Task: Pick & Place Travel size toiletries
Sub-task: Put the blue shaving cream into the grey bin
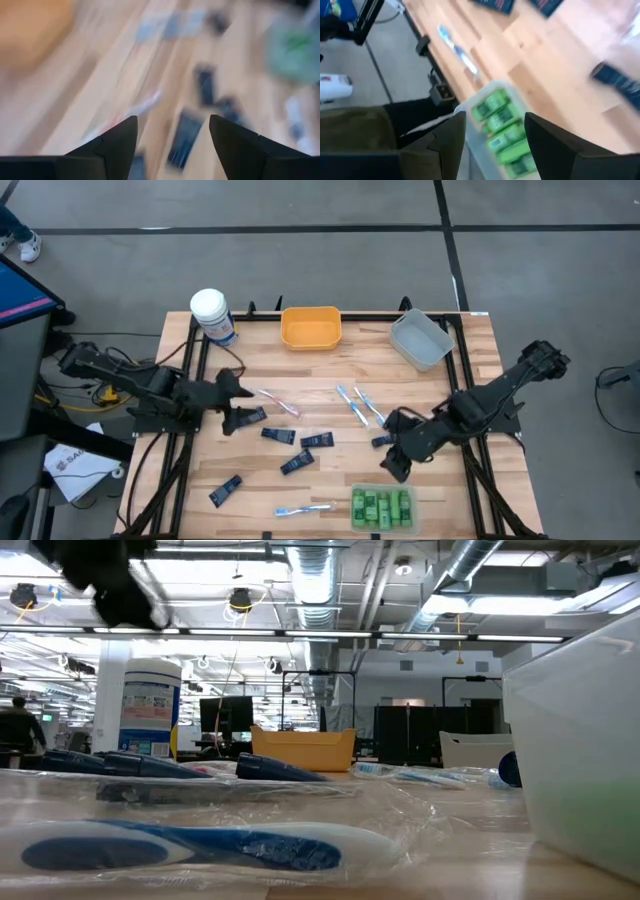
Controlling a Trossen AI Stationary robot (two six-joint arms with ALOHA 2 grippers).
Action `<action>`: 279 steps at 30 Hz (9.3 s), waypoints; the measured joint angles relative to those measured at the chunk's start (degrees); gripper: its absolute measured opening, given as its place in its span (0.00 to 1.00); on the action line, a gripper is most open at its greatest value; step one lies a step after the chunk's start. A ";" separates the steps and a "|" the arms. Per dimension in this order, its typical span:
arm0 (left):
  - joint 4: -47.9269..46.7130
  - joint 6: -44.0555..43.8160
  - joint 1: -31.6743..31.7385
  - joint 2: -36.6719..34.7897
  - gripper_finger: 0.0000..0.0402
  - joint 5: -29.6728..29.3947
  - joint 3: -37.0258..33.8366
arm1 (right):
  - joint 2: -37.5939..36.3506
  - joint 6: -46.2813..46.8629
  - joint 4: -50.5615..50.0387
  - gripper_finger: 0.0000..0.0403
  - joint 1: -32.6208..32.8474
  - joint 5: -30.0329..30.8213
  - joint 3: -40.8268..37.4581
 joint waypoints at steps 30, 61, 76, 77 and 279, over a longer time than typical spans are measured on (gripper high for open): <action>-3.21 -5.32 3.61 26.22 0.73 8.03 -7.14 | -1.06 -6.81 -2.48 0.47 -3.86 3.91 0.00; 2.46 -12.33 7.07 20.00 0.31 15.43 -9.12 | -1.29 -17.94 -2.03 0.47 -8.44 3.75 0.00; 17.69 7.02 34.71 16.26 0.32 12.40 3.41 | -7.17 -30.95 -2.18 0.47 -32.83 2.96 -0.02; 19.65 8.16 36.86 16.86 0.32 12.37 3.60 | -7.32 -30.95 -2.00 0.47 -34.30 2.89 -0.02; 34.88 16.62 5.29 35.47 0.70 18.60 -13.40 | -2.09 -67.38 -8.34 0.52 -79.99 10.14 -13.81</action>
